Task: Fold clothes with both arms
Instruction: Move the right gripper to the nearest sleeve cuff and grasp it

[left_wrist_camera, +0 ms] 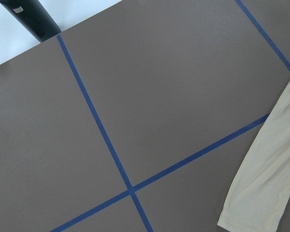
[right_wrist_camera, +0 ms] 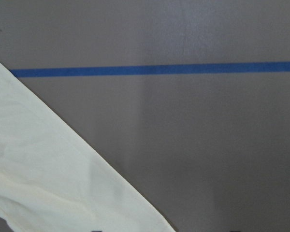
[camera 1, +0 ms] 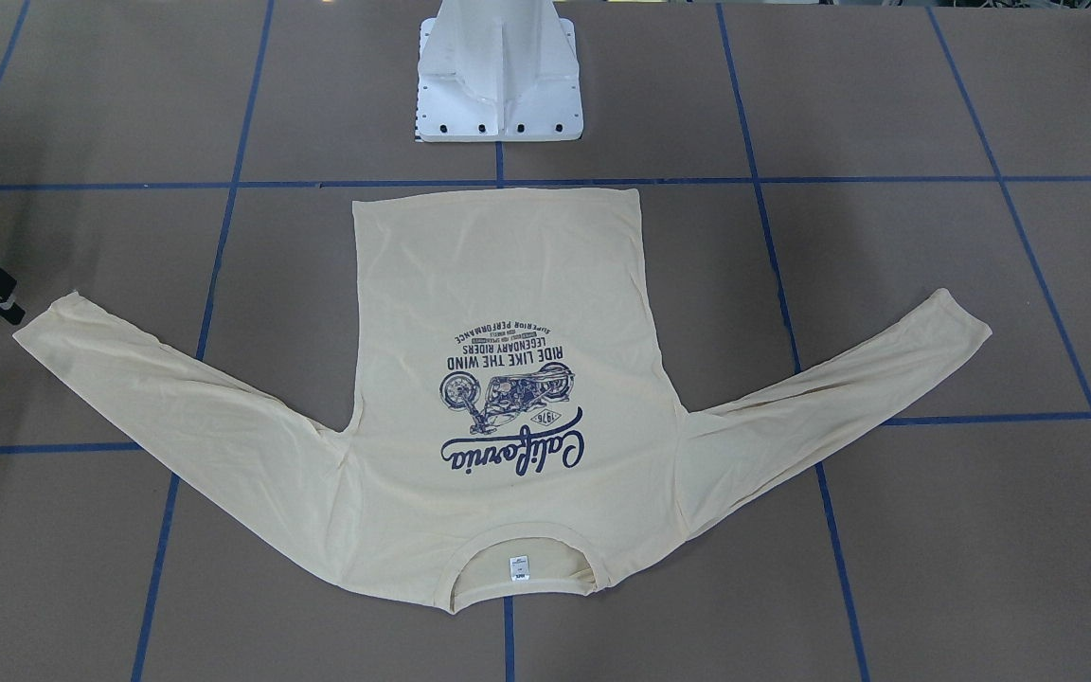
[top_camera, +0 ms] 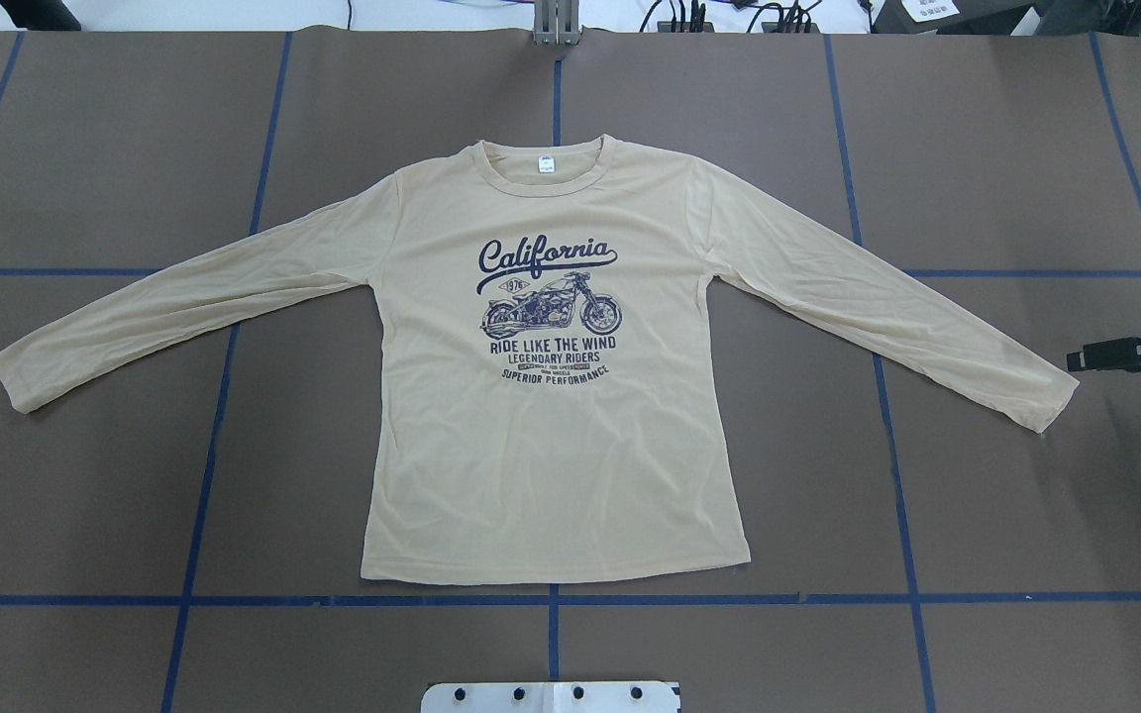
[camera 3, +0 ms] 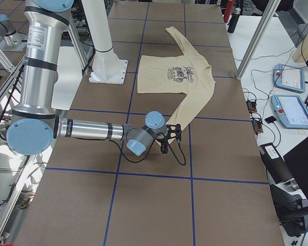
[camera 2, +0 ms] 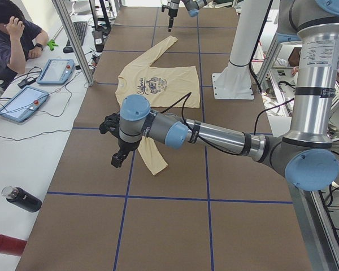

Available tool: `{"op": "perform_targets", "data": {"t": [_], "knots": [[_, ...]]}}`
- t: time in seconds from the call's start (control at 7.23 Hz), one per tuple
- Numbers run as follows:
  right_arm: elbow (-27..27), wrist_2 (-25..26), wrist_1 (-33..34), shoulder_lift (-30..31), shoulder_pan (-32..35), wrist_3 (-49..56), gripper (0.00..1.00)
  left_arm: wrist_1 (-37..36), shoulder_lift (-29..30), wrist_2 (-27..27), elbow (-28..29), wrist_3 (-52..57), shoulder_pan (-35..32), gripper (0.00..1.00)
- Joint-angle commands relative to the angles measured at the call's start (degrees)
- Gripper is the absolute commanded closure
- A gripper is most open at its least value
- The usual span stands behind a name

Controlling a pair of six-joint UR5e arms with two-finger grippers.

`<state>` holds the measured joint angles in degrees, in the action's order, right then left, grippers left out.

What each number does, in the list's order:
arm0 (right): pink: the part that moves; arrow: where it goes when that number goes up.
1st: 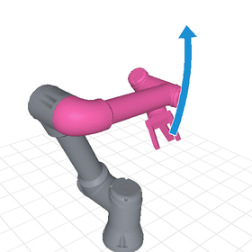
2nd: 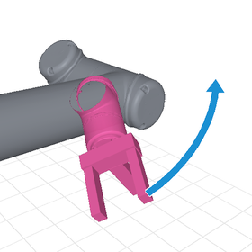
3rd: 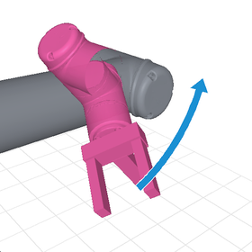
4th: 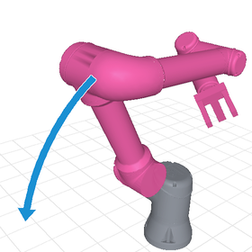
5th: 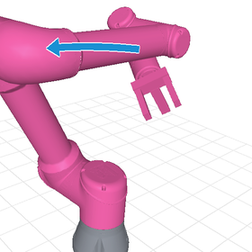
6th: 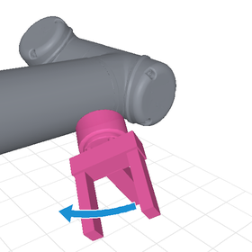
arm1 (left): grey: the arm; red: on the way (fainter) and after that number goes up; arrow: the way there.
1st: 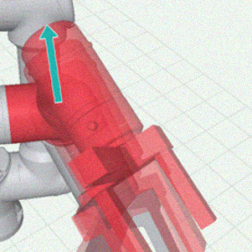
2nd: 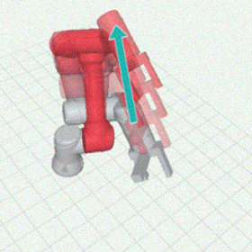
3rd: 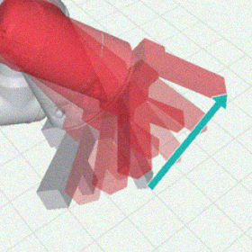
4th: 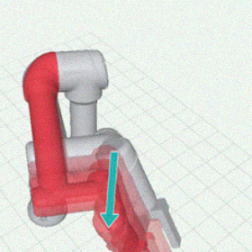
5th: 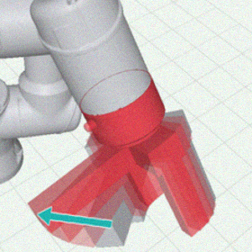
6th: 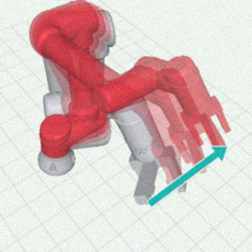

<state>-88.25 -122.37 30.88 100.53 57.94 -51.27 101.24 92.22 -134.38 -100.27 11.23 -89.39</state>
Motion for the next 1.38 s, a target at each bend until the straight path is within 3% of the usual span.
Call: {"op": "perform_targets", "data": {"t": [0.0, 0.28, 0.55, 0.69, 0.83, 0.97, 1.24], "knots": [[1.9, 3.8, -3.9, 0.4, -4.1, -2.5, 0.30, 0.0, -0.3, 0.0, 0.1, 0.1, 0.0, 0.00], [1.9, 4.0, -3.9, 0.3, -4.8, -2.5, 0.49, -0.1, -0.4, 0.1, 0.2, 0.2, 0.0, 0.00], [1.9, 5.6, -3.8, -0.2, -5.4, -2.4, 0.57, -0.1, -0.4, 0.1, 0.2, 0.2, 0.0, 0.00], [1.9, 5.6, -3.8, -0.2, -5.4, -2.1, 0.65, -0.1, -0.6, 0.1, 0.5, 0.3, 0.0, 0.00], [1.9, 5.6, -3.8, -0.2, -5.3, -1.7, 0.88, -0.1, -0.6, 0.1, 0.5, 0.3, 0.0, 0.00], [1.9, 5.6, -3.8, -0.2, -5.3, -1.7, 1.00, -0.1, -0.6, 0.1, 0.5, 0.3, 0.0, 0.00], [-0.2, 4.1, -3.1, -0.3, -4.6, -1.6, 1.00, -0.1, -0.7, 0.1, 0.6, 0.2, 0.0, 0.00]]}}
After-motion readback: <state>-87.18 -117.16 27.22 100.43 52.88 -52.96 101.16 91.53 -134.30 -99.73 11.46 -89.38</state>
